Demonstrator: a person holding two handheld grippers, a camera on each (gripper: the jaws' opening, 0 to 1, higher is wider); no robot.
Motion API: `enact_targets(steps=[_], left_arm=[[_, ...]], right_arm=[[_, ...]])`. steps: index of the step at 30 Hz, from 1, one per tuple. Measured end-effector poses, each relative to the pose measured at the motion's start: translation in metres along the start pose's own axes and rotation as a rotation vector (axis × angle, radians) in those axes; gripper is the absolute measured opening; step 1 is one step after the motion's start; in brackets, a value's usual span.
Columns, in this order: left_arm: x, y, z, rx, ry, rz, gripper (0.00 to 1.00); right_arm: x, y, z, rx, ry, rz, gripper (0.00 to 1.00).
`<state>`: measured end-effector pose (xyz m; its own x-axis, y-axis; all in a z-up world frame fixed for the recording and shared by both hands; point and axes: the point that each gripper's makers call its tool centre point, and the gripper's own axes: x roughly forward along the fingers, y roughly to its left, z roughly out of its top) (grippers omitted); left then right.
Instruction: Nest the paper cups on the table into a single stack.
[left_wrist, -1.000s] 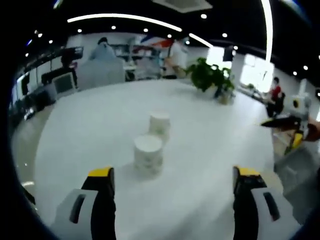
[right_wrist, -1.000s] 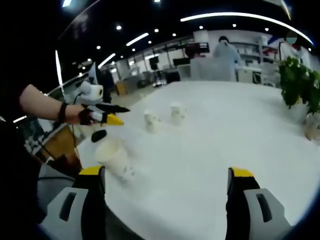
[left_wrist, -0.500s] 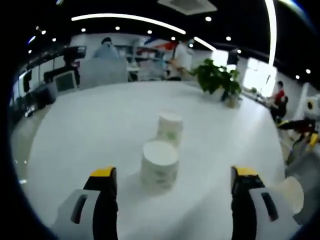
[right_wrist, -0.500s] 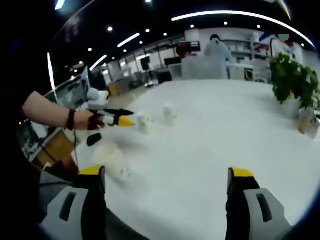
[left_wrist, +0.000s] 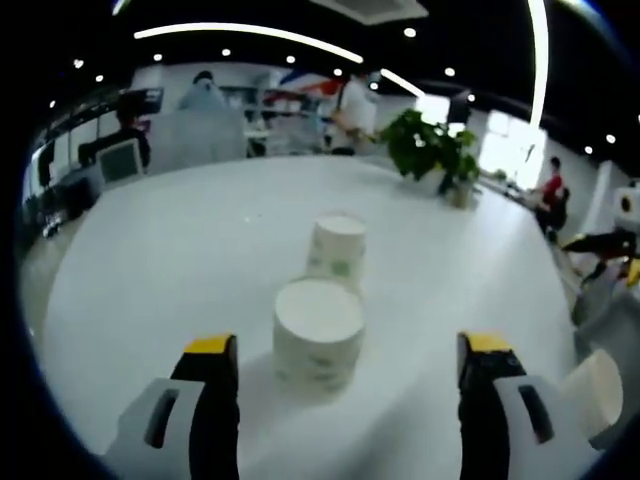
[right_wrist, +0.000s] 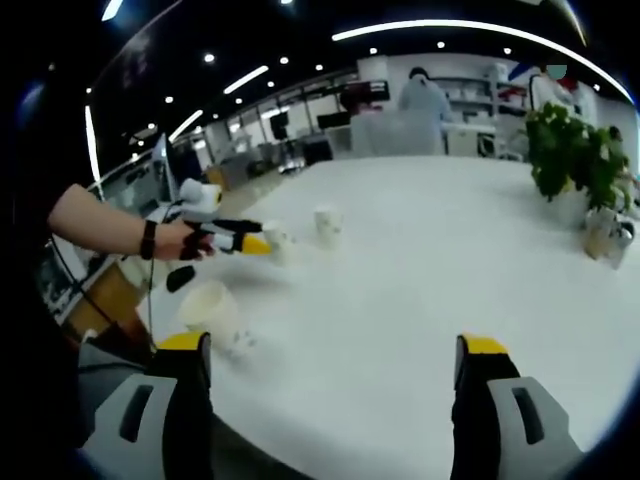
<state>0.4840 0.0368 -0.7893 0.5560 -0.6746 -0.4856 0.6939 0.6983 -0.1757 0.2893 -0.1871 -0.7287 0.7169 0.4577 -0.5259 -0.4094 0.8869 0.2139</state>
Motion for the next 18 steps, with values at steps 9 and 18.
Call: enact_targets(steps=[9,18], left_arm=[[0.008,0.007,0.003,-0.008,-0.007,0.002,0.82],[0.014,0.012,0.007,0.026,-0.01,-0.003,0.73]], right_arm=[[0.0,0.001,-0.002,0.013,-0.004,-0.011,0.99],[-0.002,0.0,-0.005,0.022,0.005,-0.02,0.99]])
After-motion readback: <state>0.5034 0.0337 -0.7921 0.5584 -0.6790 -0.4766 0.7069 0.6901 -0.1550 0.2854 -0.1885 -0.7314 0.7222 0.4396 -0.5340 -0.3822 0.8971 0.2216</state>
